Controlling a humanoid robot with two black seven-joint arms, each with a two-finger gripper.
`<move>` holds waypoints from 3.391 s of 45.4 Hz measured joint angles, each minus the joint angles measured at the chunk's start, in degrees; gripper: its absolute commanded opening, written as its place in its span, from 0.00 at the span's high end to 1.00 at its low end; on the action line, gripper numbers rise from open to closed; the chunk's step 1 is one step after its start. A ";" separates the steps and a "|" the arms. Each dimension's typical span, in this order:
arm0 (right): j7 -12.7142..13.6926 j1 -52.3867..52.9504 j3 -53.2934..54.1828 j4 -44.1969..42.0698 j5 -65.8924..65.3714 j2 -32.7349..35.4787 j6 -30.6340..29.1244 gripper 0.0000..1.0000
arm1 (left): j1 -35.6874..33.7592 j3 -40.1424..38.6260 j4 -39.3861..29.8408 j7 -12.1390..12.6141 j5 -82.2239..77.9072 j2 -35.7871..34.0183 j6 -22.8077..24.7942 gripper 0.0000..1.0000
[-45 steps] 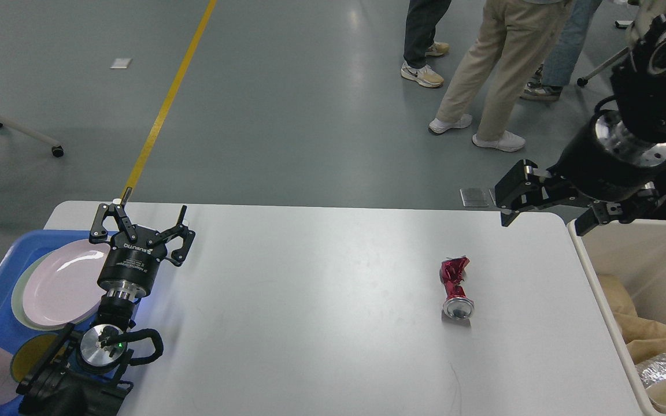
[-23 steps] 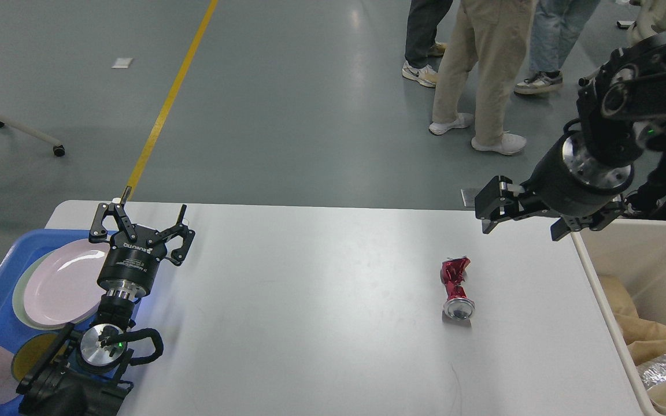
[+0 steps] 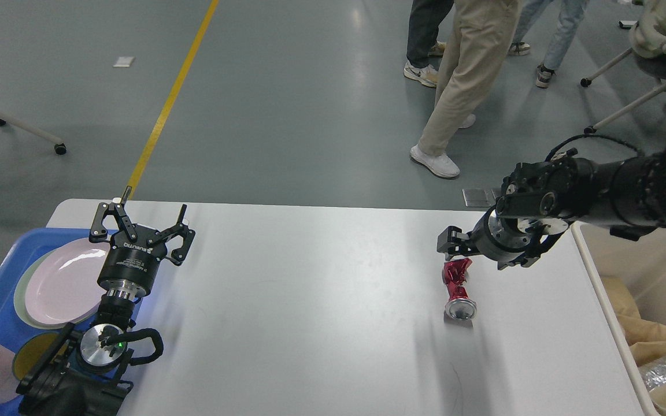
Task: Tidy desktop
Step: 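Move the right gripper out of the bin over the red wrapper, then lower the right gripper and grasp the crumpled red wrapper, then carry the red wrapper into the white bin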
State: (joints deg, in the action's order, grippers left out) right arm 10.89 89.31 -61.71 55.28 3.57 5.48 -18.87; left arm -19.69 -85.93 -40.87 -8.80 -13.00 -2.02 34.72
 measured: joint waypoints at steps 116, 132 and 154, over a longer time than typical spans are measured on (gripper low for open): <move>1.14 -16.99 5.56 -12.84 -2.34 -1.52 8.24 1.00 | 0.01 0.05 0.00 -0.01 -0.01 0.00 0.00 0.03; 1.08 11.64 2.22 10.28 -1.75 10.02 -12.88 1.00 | 0.01 0.04 0.00 -0.03 -0.01 0.00 0.00 0.03; 0.50 43.87 -12.59 41.54 0.71 22.75 -9.90 1.00 | 0.02 -0.02 0.00 -0.05 -0.01 0.00 0.00 0.03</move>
State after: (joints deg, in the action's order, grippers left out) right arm 11.39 133.18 -74.30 96.82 4.28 28.23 -28.77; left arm -19.67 -85.95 -40.87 -8.85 -13.01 -2.02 34.72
